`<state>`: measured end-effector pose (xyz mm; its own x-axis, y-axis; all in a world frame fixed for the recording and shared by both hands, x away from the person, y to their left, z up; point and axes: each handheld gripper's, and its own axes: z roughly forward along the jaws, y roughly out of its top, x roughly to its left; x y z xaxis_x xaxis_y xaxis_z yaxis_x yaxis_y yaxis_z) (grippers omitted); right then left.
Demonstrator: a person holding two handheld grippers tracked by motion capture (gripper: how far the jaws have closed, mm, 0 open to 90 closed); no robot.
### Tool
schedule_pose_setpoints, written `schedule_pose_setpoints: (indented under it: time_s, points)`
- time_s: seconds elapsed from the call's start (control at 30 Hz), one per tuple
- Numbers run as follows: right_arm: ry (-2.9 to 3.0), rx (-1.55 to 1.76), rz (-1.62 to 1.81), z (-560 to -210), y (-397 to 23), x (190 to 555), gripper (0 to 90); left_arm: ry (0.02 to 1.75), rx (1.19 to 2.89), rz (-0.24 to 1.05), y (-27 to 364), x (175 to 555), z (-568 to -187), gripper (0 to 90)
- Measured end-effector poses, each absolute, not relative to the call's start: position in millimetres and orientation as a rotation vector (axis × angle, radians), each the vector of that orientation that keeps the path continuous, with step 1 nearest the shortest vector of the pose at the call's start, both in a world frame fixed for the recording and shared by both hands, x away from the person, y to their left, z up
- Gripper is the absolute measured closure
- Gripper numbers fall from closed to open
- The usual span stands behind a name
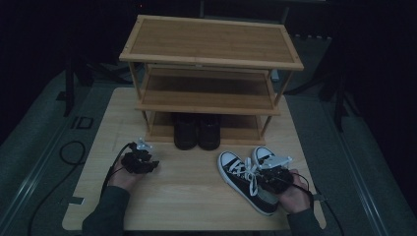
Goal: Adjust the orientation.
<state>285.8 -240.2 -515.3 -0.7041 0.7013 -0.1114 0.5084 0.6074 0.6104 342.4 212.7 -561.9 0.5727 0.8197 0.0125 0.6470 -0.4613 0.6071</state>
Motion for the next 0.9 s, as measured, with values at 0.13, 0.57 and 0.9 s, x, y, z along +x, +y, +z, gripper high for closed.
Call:
schedule_pose_setpoints:
  time_s: [0.13, 0.57, 0.9]
  points:
    - [2.495, 0.957, 0.817, -502.9, -248.0, 279.2, 69.2, 1.169, 2.253, 0.411, 212.6, 342.3, -561.9, 57.0]
    - [2.466, 0.987, 0.807, -487.4, -270.4, 274.7, 69.0, 1.168, 2.250, 0.410, 212.8, 342.2, -562.0, 57.0]
    - [2.470, 1.006, 0.781, -487.0, -283.4, 272.3, 68.9, 1.165, 2.242, 0.402, 214.0, 341.7, -562.4, 57.0]
